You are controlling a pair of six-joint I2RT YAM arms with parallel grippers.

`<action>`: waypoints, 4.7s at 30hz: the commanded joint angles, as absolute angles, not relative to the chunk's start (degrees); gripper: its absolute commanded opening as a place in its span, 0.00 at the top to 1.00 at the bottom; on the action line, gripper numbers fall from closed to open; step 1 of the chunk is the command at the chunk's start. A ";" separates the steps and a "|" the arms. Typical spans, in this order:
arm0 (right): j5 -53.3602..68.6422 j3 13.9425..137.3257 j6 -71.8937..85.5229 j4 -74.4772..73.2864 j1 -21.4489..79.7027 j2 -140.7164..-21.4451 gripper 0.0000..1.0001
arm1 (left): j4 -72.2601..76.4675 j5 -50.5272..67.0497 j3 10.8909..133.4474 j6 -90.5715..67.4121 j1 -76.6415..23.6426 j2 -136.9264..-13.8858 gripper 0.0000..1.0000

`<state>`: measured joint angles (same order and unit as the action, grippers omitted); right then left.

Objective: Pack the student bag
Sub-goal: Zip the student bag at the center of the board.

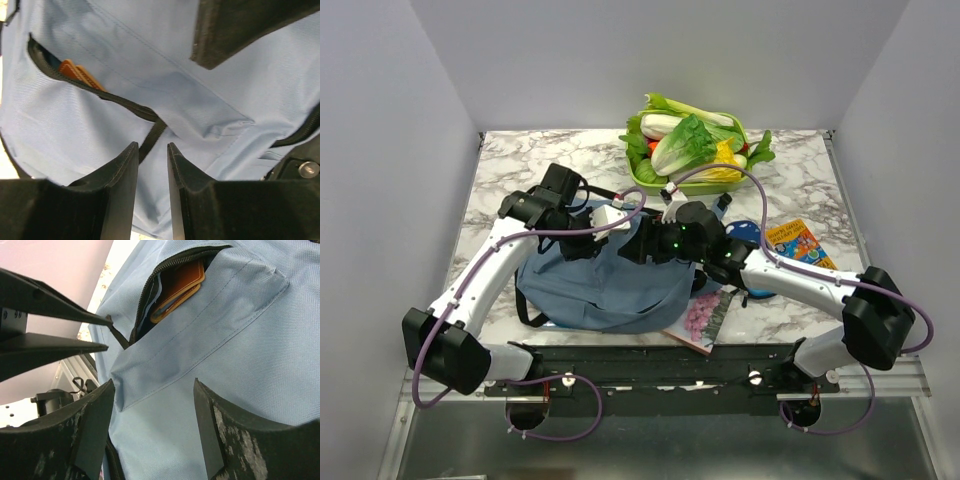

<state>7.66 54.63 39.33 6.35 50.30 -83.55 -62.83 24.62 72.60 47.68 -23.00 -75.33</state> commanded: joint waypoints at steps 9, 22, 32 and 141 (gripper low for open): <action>6.15 52.91 38.58 7.29 50.71 -81.83 0.28 | -63.28 23.03 75.68 49.92 -24.17 -78.05 0.57; 5.19 52.38 38.67 7.29 50.71 -80.69 0.30 | -63.90 19.51 73.22 52.30 -25.22 -80.94 0.61; 3.78 51.24 38.58 6.86 50.71 -79.01 0.31 | -63.63 21.00 75.49 50.54 -25.31 -83.23 1.00; -30.15 63.02 3.59 12.40 80.08 -85.89 0.48 | -45.44 15.64 90.36 20.65 -24.08 -91.59 0.61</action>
